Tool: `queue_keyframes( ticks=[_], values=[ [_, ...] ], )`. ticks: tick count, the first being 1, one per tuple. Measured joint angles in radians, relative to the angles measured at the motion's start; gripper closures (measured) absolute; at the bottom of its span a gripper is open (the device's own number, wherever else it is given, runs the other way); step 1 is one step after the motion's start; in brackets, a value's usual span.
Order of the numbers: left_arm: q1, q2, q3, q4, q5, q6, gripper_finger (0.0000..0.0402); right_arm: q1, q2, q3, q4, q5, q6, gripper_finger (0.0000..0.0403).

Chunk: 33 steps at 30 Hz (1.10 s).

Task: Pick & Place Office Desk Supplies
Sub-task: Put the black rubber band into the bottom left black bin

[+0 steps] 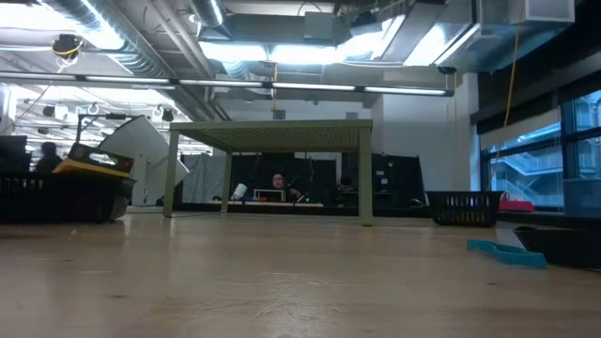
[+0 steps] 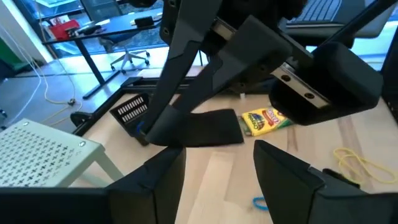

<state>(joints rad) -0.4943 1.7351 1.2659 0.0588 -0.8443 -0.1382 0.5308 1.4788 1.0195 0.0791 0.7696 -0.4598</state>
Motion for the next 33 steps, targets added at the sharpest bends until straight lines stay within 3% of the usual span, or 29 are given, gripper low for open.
queue_keyframes(
  ticks=[13,18,27,33],
  values=[
    [0.008,0.000,0.000,0.058,-0.008,-0.075,0.0241,0.000,0.000,0.000,0.043,0.000,-0.006,0.0396],
    [0.008,0.000,0.000,0.079,-0.042,-0.043,0.0281,0.000,0.005,0.000,0.044,0.012,-0.008,0.0396],
    [0.003,0.000,0.000,0.076,-0.020,-0.016,0.0391,0.000,0.006,0.000,0.040,0.076,-0.020,0.0396],
    [0.003,0.000,0.000,0.074,-0.015,0.013,0.0399,0.000,0.006,0.000,0.040,0.076,-0.020,0.0389]
  ],
)
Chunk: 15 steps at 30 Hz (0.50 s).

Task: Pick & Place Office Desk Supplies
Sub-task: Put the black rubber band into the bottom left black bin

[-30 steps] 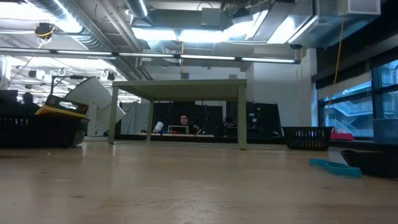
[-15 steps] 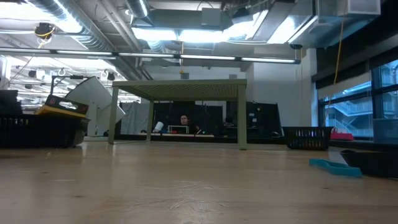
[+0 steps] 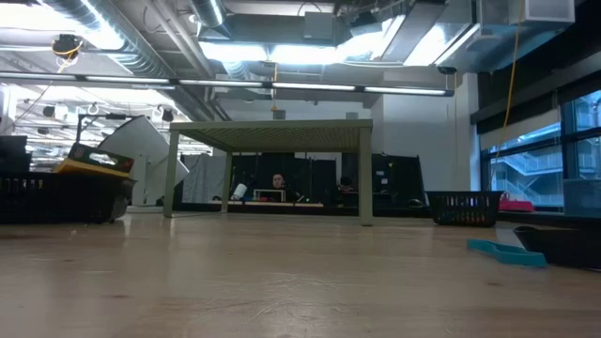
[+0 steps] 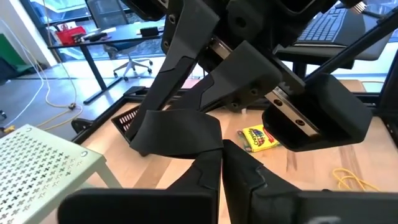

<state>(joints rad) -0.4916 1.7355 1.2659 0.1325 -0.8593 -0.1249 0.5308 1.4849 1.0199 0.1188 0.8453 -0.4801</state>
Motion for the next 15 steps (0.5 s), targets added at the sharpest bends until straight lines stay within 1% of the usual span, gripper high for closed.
queue_keyframes(
  ticks=[9,12,15],
  values=[
    [-0.006,0.000,0.000,-0.001,0.001,0.011,0.0396,0.000,0.000,0.000,-0.001,0.000,0.008,0.0390],
    [-0.006,0.000,0.000,-0.001,0.008,0.010,0.0383,0.000,0.000,0.000,-0.002,0.000,0.040,0.0392],
    [-0.006,0.000,0.000,-0.001,0.064,0.042,0.0362,0.000,0.001,0.000,-0.002,-0.001,0.056,0.0392]
  ],
)
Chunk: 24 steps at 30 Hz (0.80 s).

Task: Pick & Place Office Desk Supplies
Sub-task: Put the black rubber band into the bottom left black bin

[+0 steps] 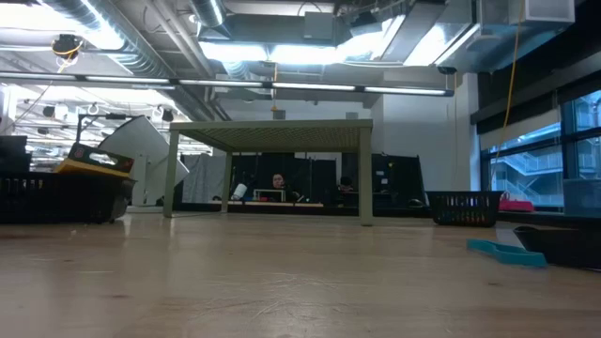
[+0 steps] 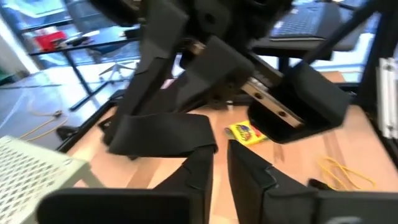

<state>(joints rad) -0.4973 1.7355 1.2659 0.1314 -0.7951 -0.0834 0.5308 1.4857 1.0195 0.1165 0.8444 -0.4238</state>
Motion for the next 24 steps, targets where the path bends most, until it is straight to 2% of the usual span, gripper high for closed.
queue_keyframes(
  ticks=[4,9,14,19,24],
  values=[
    [0.001,0.000,0.000,0.000,0.025,0.017,0.0326,0.000,0.000,0.000,0.000,0.000,0.046,0.0392],
    [0.002,0.000,0.000,0.028,-0.056,0.018,0.0288,-0.001,0.000,0.000,0.000,0.002,0.072,0.0392],
    [0.002,0.000,0.000,0.079,-0.075,0.019,0.0275,0.000,0.000,0.000,0.003,0.005,0.077,0.0392],
    [0.002,0.000,0.000,0.137,-0.086,0.060,0.0296,0.000,0.000,0.000,0.003,0.005,0.102,0.0392],
    [0.002,0.000,0.000,0.143,-0.089,0.086,0.0354,0.000,0.000,0.000,0.003,0.005,0.107,0.0392]
  ],
)
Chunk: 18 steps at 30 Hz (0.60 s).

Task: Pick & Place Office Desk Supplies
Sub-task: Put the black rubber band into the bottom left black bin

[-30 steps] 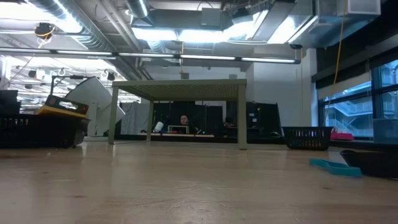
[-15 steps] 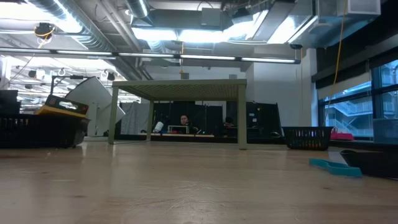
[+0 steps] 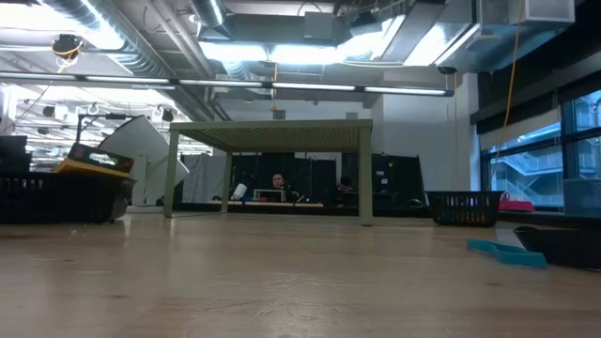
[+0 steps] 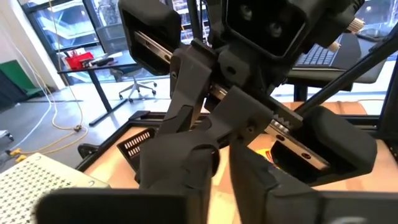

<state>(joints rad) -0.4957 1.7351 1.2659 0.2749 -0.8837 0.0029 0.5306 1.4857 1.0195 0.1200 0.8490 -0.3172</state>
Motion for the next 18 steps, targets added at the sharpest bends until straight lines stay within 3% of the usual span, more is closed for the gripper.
queue_keyframes(
  ticks=[3,10,18],
  values=[
    [0.000,0.000,0.000,-0.001,0.000,0.011,0.0392,0.000,0.000,0.000,0.000,0.000,-0.001,0.0392],
    [-0.001,0.000,0.000,-0.014,-0.001,0.022,0.0399,0.000,0.000,0.000,0.000,0.000,0.000,0.0375],
    [-0.016,0.000,0.000,-0.085,-0.070,0.021,0.0399,0.001,0.000,0.000,-0.015,-0.002,0.011,0.0272]
  ],
)
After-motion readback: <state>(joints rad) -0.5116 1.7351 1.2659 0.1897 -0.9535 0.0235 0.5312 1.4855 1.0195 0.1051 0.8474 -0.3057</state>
